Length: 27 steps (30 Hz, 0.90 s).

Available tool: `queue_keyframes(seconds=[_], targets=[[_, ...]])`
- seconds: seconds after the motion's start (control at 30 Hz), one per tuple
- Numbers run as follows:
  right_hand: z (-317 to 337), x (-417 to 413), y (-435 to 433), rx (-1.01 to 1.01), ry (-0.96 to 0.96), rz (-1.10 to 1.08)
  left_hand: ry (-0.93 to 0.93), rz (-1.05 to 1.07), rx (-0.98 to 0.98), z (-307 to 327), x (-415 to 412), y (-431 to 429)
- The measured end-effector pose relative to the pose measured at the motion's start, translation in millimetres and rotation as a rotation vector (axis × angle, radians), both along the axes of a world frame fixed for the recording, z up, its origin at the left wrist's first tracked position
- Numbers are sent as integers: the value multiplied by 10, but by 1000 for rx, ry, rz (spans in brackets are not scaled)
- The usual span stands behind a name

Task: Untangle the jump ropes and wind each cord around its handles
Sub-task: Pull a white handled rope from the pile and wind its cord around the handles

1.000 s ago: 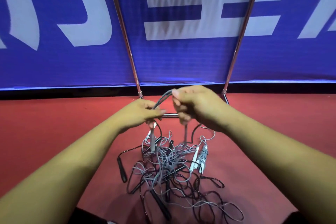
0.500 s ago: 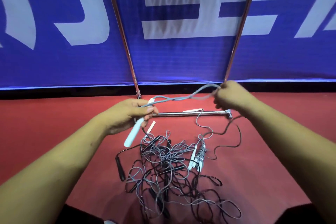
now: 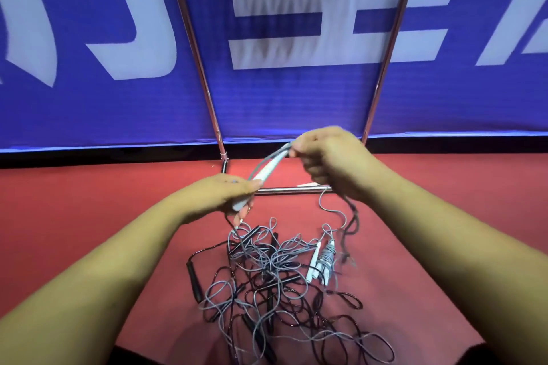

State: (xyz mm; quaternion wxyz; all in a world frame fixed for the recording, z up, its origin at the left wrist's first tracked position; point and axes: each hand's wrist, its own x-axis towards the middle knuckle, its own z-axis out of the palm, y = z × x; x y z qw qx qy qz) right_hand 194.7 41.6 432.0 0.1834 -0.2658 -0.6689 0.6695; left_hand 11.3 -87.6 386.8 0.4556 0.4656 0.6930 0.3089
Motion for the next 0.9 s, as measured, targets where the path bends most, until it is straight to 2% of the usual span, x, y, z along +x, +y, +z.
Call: queue_keyframes(seconds=[0.07, 0.13, 0.2, 0.27, 0.37, 0.43, 0.47, 0.57, 0.63, 0.73, 0.83, 0.9], targets=[[73, 54, 133, -44, 121, -116, 144, -20, -103, -118, -153, -37], [87, 115, 224, -25, 145, -161, 249, -37, -147, -287, -269, -66], [91, 161, 235, 59, 103, -146, 250, -11, -139, -386, -326, -59], [137, 172, 249, 76, 146, -171, 273, 56, -87, -390, -341, -17], [246, 199, 287, 72, 247, -238, 432, 34, -109, -424, -385, -25], [253, 209, 297, 76, 239, -260, 506, -7, -118, -381, -363, -71], [232, 213, 299, 67, 219, -273, 447, 20, -49, -309, -329, -68], [154, 199, 295, -16, 135, -322, 42, 218, 339, 176, -80, 10], [116, 180, 247, -123, 107, -300, -208, 313, 524, 518, 164, 38], [-22, 86, 25, -273, 102, -119, -420, 329, 590, 694, 434, 81], [-182, -43, -241, -313, 93, 64, -517, 403, 605, 623, 484, 157], [-227, -116, -314, -324, 137, 89, -526, 488, 630, 564, 416, 182]])
